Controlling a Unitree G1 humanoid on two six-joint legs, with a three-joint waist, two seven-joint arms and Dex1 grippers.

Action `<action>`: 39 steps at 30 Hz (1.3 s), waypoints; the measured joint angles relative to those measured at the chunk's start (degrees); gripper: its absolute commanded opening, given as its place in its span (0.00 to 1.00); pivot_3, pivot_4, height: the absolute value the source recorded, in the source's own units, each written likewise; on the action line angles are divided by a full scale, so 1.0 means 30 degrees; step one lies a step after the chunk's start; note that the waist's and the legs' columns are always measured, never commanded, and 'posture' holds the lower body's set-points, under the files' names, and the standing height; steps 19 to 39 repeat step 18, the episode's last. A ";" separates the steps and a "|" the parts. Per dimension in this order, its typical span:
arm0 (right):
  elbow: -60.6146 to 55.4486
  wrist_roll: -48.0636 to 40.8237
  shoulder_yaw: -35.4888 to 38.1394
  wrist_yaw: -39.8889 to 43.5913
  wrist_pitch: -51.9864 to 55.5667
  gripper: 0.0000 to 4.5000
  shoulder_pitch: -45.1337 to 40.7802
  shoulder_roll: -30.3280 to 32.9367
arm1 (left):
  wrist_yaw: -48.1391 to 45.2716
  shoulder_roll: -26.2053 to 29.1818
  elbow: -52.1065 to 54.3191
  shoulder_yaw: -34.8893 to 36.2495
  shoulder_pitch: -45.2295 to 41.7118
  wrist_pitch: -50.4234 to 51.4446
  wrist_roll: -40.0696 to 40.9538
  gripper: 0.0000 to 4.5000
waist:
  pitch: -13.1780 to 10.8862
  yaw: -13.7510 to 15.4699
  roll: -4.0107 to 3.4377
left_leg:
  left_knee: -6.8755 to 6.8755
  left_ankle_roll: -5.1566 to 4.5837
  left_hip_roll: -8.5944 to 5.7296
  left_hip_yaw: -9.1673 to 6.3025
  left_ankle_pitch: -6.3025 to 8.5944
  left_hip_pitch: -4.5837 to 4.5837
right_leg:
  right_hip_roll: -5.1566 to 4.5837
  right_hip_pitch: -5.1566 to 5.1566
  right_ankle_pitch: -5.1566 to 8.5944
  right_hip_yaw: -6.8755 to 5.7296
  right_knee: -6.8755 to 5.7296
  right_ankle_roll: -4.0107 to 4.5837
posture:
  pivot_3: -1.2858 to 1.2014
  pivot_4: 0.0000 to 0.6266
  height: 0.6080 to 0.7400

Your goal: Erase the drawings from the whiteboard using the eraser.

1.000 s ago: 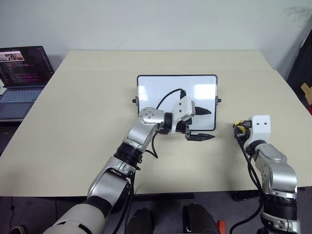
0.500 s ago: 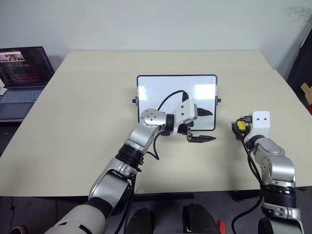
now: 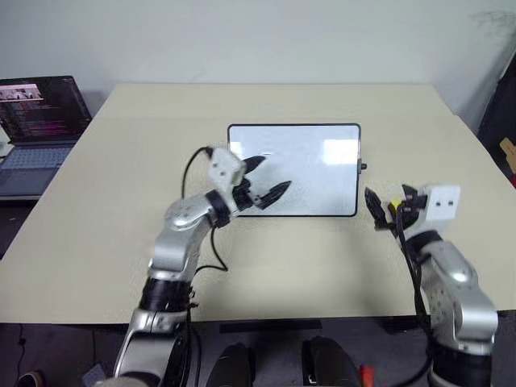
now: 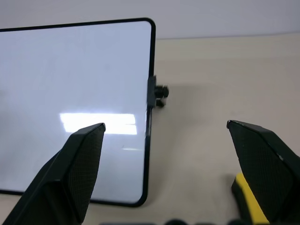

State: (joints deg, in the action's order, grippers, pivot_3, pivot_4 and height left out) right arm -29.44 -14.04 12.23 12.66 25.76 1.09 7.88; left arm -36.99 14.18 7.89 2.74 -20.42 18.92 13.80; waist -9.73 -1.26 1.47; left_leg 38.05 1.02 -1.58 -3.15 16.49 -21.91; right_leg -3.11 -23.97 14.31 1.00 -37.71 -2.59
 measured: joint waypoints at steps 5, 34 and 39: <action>0.0490 -0.0016 -0.0497 0.0911 -0.4117 1.00 0.2997 -0.0604 | 0.4674 -0.1207 0.1991 0.0806 0.3569 0.0023 -0.1574 1.00 | -0.0003 0.0143 0.0003 | 0.0008 -0.0005 -0.0010 -0.0018 0.0002 0.0141 | 0.0008 0.0142 -0.0012 -0.0022 -0.0008 -0.0004 | 0.52 0.24 1.00; 0.3389 -0.0239 -0.1415 0.2338 -0.7349 1.00 0.4315 -0.0272 | 1.0121 -0.2720 0.4038 0.1929 0.7958 -0.0068 -0.3436 1.00 | 0.0000 0.0175 0.0004 | -0.0035 0.0007 0.0036 -0.0019 0.0013 0.0359 | 0.0041 0.0363 0.0018 -0.0026 0.0022 0.0017 | 0.52 0.24 1.00; 0.3389 -0.0239 -0.1415 0.2338 -0.7349 1.00 0.4315 -0.0272 | 1.0121 -0.2720 0.4038 0.1929 0.7958 -0.0068 -0.3436 1.00 | 0.0000 0.0175 0.0004 | -0.0035 0.0007 0.0036 -0.0019 0.0013 0.0359 | 0.0041 0.0363 0.0018 -0.0026 0.0022 0.0017 | 0.52 0.24 1.00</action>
